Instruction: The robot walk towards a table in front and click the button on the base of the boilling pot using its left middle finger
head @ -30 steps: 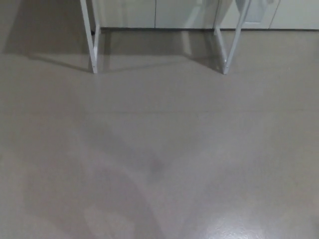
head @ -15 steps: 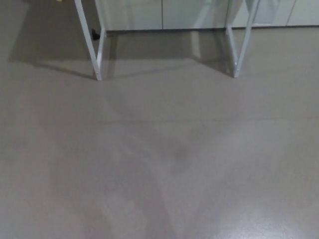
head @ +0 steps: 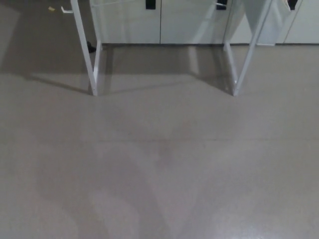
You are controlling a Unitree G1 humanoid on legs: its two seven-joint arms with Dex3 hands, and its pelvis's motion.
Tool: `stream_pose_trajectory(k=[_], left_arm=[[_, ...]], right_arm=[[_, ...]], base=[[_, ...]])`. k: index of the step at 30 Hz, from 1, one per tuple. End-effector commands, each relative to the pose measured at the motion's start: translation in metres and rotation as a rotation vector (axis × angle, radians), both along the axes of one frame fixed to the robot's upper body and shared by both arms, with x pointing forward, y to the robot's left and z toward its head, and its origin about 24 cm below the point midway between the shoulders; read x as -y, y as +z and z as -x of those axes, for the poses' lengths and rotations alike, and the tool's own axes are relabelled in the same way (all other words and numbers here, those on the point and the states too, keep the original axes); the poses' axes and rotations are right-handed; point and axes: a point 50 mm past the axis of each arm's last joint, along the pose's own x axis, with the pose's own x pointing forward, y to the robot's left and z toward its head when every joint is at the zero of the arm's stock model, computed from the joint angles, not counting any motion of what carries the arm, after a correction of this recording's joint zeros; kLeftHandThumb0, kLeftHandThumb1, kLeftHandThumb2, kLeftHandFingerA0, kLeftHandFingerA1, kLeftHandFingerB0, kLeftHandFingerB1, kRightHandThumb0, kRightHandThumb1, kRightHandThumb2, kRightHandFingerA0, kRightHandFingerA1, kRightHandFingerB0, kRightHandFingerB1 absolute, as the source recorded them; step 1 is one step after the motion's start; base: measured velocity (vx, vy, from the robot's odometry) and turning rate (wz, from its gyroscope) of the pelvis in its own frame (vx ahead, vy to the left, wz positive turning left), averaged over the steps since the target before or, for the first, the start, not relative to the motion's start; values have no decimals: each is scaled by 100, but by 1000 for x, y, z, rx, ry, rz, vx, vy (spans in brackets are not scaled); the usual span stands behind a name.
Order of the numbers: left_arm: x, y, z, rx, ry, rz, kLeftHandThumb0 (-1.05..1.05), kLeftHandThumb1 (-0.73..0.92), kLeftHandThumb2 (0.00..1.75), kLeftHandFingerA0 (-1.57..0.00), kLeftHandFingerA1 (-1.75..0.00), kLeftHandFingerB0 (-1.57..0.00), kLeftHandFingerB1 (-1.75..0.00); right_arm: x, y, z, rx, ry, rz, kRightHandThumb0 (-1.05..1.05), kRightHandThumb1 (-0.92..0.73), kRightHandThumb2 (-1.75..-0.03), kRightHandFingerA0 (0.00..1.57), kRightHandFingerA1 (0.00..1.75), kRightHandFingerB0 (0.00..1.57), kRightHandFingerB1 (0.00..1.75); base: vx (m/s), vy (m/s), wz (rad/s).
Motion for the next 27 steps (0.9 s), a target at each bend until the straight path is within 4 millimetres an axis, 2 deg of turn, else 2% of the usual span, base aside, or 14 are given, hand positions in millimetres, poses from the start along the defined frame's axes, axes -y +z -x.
stream_pose_trajectory(k=[1, 2, 3, 4, 7, 8, 12, 15, 20, 22, 27], left_arm=[[-4, 2, 0, -7, 11, -10, -36, 48, 55, -73, -43, -56, -38], [-4, 1, 0, -7, 13, -11, -36, 48, 55, -73, -43, -56, -38], [-4, 1, 3, -13, 12, -13, -37, 48, 55, -74, -43, -57, -38], [-4, 1, 4, -15, 6, -17, -45, 41, 70, -68, -53, -53, -48], [-4, 0, 7, -25, 8, -10, -44, 42, 70, -68, -54, -53, -48], [-4, -1, 8, -29, 8, -12, -36, 47, 55, -73, -44, -56, -38], [-3, 0, 4, -20, 1, -17, -35, 48, 55, -74, -44, -56, -38], [-4, -1, 9, -37, 0, -20, -34, 47, 55, -73, -44, -56, -38], [-4, -2, 14, -46, -14, -33, -36, 47, 55, -75, -44, -58, -39], [-5, -2, 15, -51, -18, -34, -35, 49, 55, -75, -44, -56, -38], [-6, -1, 16, -55, -28, -44, -36, 49, 55, -75, -44, -56, -38]], right_arm=[[6, 2, -1, -2, -4, 16, -37, -53, -56, 85, 53, 48, 42], [6, 2, 0, -2, -1, 19, -36, -53, -56, 85, 53, 47, 41], [6, 1, 3, -9, -2, 19, -44, -43, -73, 81, 63, 42, 51], [5, 0, 4, -14, -4, 18, -36, -54, -56, 87, 53, 47, 41], [5, -2, 9, -38, 8, 35, -35, -55, -56, 82, 51, 45, 39], [5, -2, 10, -41, 8, 38, -35, -55, -56, 84, 52, 46, 39], [6, -1, 4, -33, -2, 40, -34, -56, -56, 81, 50, 45, 39], [5, -2, 9, -46, 18, 48, -35, -56, -57, 86, 52, 46, 40], [4, -4, 16, -58, 0, 24, -34, -56, -56, 81, 52, 45, 40], [3, -5, 17, -62, 2, 28, -34, -55, -57, 86, 53, 47, 40], [2, -5, 20, -61, 4, 34, -36, -55, -56, 87, 52, 48, 40]], base=[[205, -20, 10], [202, -58, 13], [213, -64, 9], [192, -115, 11], [176, -193, 13], [309, -214, -54], [330, -248, 22], [213, -79, -3], [192, 52, -7], [297, 163, -10], [303, 185, 9]])
